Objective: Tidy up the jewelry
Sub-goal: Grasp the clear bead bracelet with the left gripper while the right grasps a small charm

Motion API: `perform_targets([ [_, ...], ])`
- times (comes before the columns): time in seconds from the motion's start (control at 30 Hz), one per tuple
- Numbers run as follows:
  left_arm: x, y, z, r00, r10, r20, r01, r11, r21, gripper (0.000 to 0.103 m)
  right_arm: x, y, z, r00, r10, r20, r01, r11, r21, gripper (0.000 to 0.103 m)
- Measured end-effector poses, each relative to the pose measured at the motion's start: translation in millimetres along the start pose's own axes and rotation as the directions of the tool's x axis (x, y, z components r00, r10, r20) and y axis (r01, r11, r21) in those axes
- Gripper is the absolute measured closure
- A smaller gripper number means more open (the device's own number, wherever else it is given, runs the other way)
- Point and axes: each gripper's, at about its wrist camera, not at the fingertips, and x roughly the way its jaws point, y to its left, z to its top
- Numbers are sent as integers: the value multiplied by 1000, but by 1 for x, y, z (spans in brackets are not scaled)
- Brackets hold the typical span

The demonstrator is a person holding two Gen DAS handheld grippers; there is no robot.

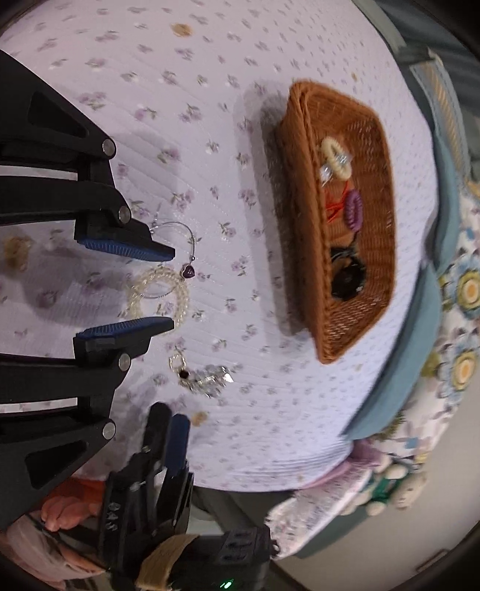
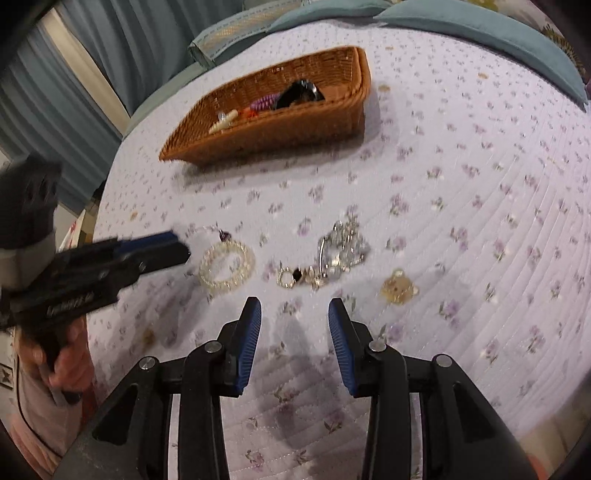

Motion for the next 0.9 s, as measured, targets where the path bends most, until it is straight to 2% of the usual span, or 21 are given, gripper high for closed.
perform_targets([
  [0.1, 15, 5, 7, 998, -21, -55, 22, 1000, 12, 78, 7, 2, 1, 1000, -4, -7, 4, 1000, -6, 61],
  [0.37, 41, 18, 11, 988, -81, -128, 80, 997, -14, 78, 25, 9, 5, 999, -5, -32, 5, 1000, -11, 61],
  [0.63, 48, 15, 11, 988, -81, -129, 81, 997, -2, 79, 39, 14, 18, 999, -48, -4, 48, 999, -26, 62],
  [0.73, 49, 12, 11, 990, -64, -123, 66, 998, 11, 81, 43, 20, 18, 994, -110, 17, 111, 992, -57, 71],
  [0.9, 49, 14, 11, 992, -54, -118, 55, 998, 11, 85, 46, 24, 21, 988, -153, 34, 155, 985, -74, 72],
])
